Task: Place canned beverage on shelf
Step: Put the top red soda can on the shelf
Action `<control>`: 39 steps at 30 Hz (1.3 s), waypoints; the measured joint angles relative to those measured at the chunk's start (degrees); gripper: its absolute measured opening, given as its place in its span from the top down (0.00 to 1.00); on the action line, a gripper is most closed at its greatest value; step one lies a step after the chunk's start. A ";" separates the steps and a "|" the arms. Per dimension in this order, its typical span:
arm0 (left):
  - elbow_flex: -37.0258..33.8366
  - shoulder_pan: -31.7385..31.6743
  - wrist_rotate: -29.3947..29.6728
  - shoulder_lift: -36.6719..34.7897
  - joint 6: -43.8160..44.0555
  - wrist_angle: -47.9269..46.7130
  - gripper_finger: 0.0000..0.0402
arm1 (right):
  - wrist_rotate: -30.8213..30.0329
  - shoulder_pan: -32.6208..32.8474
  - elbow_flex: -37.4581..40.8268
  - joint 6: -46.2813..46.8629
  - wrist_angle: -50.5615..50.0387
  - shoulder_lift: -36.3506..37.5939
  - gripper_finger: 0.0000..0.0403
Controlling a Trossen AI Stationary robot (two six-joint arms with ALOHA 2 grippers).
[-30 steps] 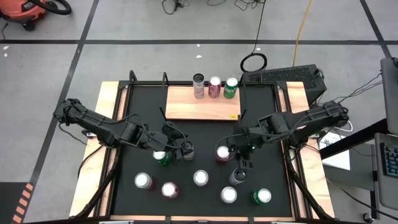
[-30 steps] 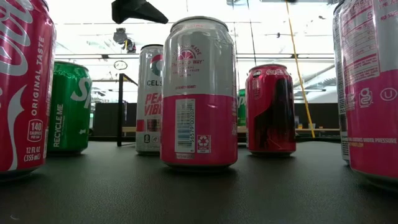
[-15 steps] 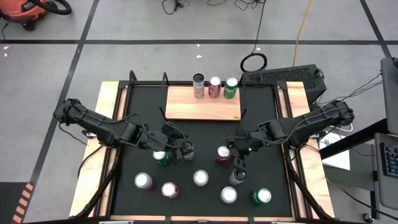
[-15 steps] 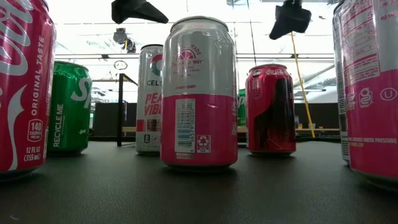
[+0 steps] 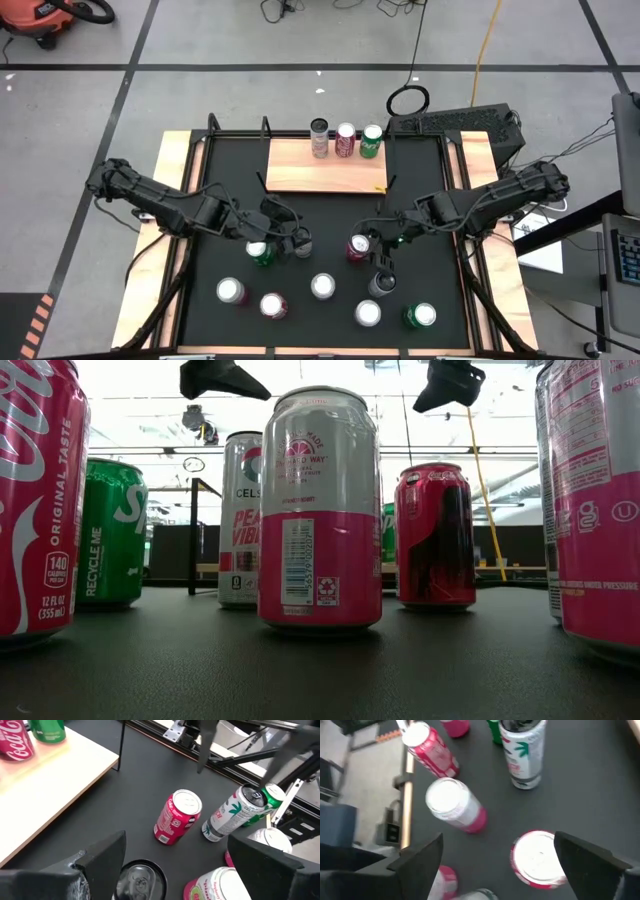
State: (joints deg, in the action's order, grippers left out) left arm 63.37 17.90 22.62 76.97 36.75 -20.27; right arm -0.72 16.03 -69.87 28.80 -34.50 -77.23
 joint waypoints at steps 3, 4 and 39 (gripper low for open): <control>0.00 -0.32 0.17 0.00 0.02 0.00 0.12 | 1.04 -0.56 -0.76 1.68 0.69 -0.02 0.08; 0.00 -0.32 0.24 0.00 0.02 0.00 0.12 | 1.02 -0.58 -1.10 1.58 0.69 -0.02 0.06; 0.04 -1.43 0.20 0.70 -1.11 0.46 0.12 | -1.60 -2.22 -1.22 -10.01 -6.32 -15.53 0.01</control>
State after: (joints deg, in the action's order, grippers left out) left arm 63.42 16.47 22.81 77.67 35.64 -19.81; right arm -2.32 13.80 -71.09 18.79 -40.81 -92.76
